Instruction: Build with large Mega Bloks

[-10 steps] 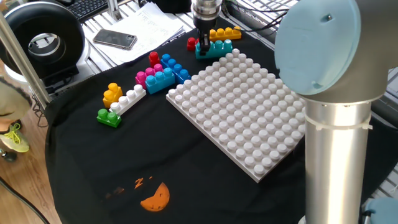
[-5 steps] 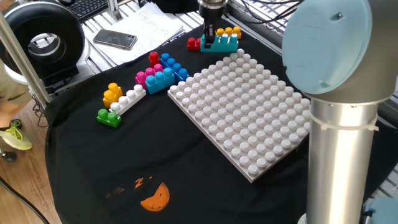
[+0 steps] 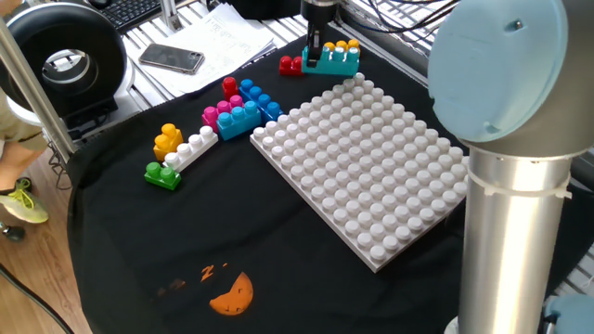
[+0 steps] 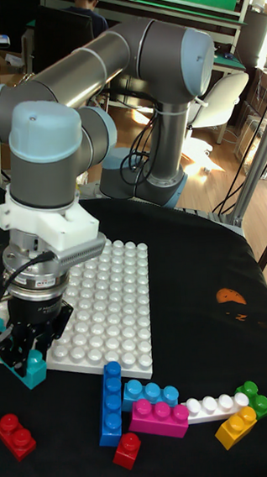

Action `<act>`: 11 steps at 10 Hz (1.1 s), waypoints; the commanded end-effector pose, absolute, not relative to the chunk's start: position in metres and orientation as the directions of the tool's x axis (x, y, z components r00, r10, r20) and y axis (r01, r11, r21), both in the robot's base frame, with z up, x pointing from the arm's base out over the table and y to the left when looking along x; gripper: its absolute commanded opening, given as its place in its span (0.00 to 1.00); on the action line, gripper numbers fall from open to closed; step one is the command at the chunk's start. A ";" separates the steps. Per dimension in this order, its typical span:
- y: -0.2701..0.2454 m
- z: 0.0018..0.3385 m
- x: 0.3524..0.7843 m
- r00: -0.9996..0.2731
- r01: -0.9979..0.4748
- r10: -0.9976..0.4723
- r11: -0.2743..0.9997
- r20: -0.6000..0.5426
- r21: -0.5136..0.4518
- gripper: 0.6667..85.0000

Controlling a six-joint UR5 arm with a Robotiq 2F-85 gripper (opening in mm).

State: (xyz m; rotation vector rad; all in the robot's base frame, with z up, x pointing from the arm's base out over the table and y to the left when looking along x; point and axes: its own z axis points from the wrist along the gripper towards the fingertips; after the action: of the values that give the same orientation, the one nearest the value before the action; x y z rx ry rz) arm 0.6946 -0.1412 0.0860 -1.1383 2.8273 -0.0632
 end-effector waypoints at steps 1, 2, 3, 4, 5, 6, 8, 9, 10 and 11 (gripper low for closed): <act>-0.140 0.095 0.690 -0.779 -0.616 -0.619 0.785 -0.093 -0.065 0.26; -0.140 0.096 0.687 -0.809 -0.577 -0.580 0.815 -0.100 -0.059 0.26; -0.143 0.097 0.684 -0.839 -0.531 -0.535 0.845 -0.102 -0.065 0.26; -0.144 0.095 0.684 -0.881 -0.451 -0.456 0.890 -0.124 -0.070 0.26; -0.144 0.093 0.683 -0.914 -0.373 -0.380 0.925 -0.143 -0.076 0.25; -0.145 0.091 0.680 -0.934 -0.311 -0.321 0.946 -0.155 -0.088 0.24; -0.146 0.087 0.673 -0.958 -0.221 -0.230 0.973 -0.172 -0.070 0.22; -0.145 0.085 0.670 -0.965 -0.184 -0.190 0.982 -0.179 -0.050 0.22; -0.146 0.084 0.666 -0.972 -0.145 -0.149 0.989 -0.183 -0.033 0.22; -0.145 0.085 0.666 -0.975 -0.102 -0.102 0.995 -0.198 -0.012 0.21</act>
State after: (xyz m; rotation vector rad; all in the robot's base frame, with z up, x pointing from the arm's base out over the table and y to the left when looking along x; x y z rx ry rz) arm 0.6716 -0.1460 0.0849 -0.3527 2.9481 -0.0621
